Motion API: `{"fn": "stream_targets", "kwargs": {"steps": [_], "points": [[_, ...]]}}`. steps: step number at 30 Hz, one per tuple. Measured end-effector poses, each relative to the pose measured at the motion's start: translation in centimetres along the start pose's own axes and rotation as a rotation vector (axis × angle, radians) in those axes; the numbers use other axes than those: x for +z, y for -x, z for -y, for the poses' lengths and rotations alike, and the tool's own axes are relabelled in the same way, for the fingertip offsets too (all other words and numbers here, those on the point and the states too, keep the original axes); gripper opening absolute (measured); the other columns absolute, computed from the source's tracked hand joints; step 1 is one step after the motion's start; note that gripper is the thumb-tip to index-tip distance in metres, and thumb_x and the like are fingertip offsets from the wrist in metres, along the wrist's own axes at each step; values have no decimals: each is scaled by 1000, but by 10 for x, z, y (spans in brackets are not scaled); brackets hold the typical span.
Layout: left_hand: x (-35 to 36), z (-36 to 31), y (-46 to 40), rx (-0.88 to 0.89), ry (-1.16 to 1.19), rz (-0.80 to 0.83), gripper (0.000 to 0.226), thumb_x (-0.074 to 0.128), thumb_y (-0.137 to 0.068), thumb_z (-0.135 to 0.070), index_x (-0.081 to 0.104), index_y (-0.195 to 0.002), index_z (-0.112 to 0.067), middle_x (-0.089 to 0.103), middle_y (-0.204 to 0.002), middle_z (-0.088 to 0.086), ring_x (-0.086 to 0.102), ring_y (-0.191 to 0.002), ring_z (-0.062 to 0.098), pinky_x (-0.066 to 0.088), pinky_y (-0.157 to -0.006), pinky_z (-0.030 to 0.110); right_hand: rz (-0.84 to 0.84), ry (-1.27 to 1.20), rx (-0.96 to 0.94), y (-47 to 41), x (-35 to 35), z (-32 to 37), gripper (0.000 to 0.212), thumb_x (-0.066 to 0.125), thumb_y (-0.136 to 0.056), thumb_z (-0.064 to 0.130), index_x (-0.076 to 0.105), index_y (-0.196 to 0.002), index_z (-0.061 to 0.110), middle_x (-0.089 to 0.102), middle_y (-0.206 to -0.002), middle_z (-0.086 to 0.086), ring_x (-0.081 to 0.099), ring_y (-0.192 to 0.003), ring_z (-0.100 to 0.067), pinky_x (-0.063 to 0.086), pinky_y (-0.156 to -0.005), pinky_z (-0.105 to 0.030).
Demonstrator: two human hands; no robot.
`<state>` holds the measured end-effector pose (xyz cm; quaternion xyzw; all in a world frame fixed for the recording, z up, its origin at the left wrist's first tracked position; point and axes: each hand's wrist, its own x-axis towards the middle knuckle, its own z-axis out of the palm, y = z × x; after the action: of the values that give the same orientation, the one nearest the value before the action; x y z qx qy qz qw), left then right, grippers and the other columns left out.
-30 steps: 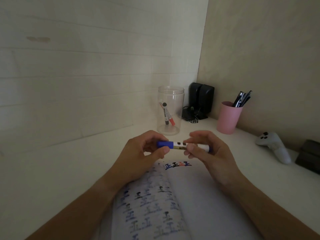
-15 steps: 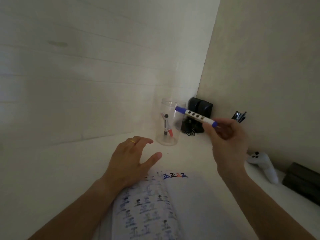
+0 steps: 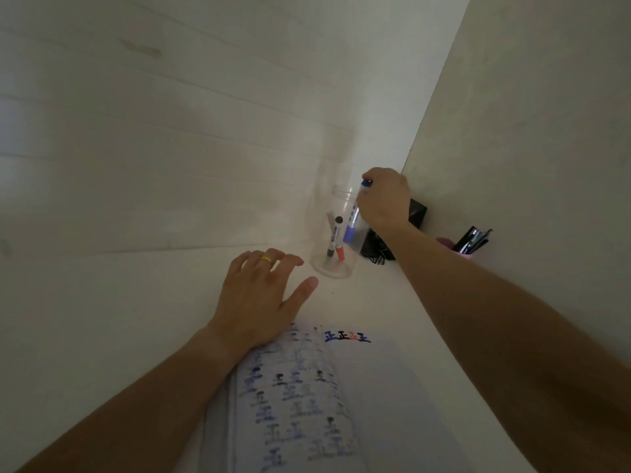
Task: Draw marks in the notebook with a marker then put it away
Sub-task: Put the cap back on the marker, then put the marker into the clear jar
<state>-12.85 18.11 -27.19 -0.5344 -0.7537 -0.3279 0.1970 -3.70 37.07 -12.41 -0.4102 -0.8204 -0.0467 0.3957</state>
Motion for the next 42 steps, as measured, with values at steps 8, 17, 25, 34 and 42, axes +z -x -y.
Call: {"fn": "stream_targets", "kwargs": {"steps": [8, 17, 25, 34, 42], "points": [[4, 1, 0, 13, -19, -7, 48, 39, -95, -62, 64, -119, -29, 68, -118, 0, 61, -107, 23, 42, -103, 44, 137, 7, 84, -5, 3, 11, 27, 61, -84, -5, 74, -106, 0, 77, -107, -16, 69, -101, -29, 57, -84, -36], [-6, -1, 3, 9, -43, -20, 44, 43, -95, -59, 67, -114, -28, 72, -109, 1, 67, -96, 25, 45, -95, 40, 122, 30, -140, 83, -43, 1, 27, 56, -94, 22, 72, -116, 18, 68, -116, -7, 62, -109, -26, 56, -85, -45], [-72, -55, 59, 46, -40, 99, 55, 31, -92, -58, 73, -85, -24, 73, -92, -1, 68, -85, 23, 50, -76, 37, 304, -75, 56, 222, -114, -31, 32, 57, -95, 45, 79, -98, 23, 70, -111, 4, 61, -104, -17, 46, -87, -31], [-92, -47, 138, 7, 12, 381, 71, 25, -77, -88, 51, -130, -47, 49, -144, -4, 43, -135, 15, 36, -113, 37, 509, -6, 130, 317, -112, -50, 63, 36, -87, 70, 55, -136, 35, 51, -142, 0, 43, -132, -24, 37, -111, -37], [-92, -50, 144, -72, 104, 369, 65, 40, -78, -77, 56, -129, -41, 50, -144, -3, 36, -138, 11, 29, -114, 27, 451, -14, 125, 322, -108, -51, 61, 42, -85, 70, 56, -132, 33, 51, -138, -1, 44, -128, -25, 37, -107, -39]]}}
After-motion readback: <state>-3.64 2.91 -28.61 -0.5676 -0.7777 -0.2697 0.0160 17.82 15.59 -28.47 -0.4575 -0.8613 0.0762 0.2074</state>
